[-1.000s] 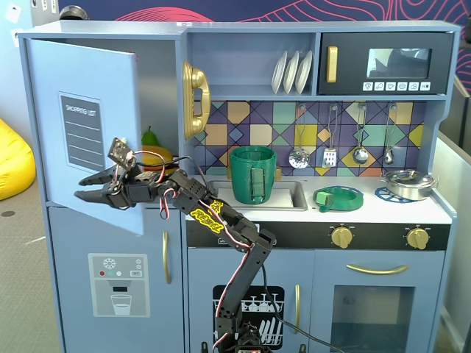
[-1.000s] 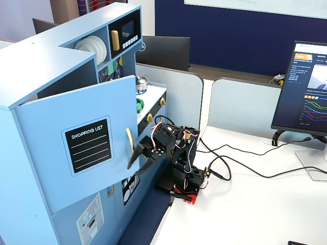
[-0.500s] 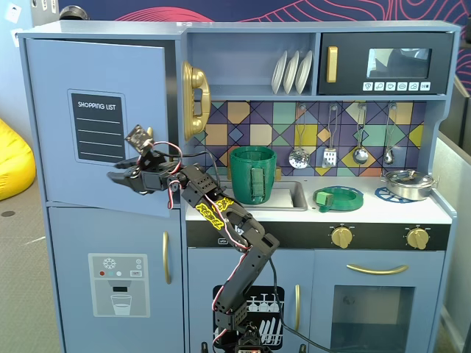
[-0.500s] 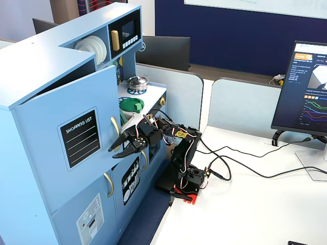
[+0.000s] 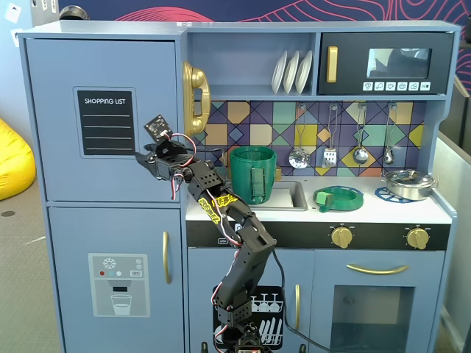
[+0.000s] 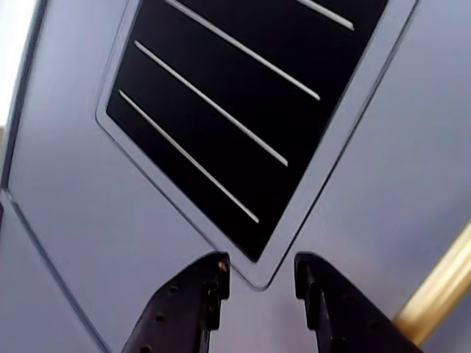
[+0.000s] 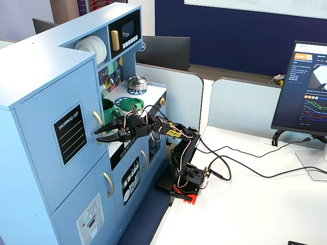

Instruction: Close the left cabinet door

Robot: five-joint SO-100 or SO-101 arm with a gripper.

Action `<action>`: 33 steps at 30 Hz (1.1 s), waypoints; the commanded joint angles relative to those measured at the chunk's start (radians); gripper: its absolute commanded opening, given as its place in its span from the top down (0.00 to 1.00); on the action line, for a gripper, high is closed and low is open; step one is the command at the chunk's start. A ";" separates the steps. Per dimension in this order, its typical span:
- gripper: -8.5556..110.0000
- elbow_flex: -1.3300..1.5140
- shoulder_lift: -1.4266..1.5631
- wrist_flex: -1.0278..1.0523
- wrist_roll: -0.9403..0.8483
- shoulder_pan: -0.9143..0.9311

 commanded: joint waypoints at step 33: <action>0.93 1.049 1.098 0.822 0.324 0.647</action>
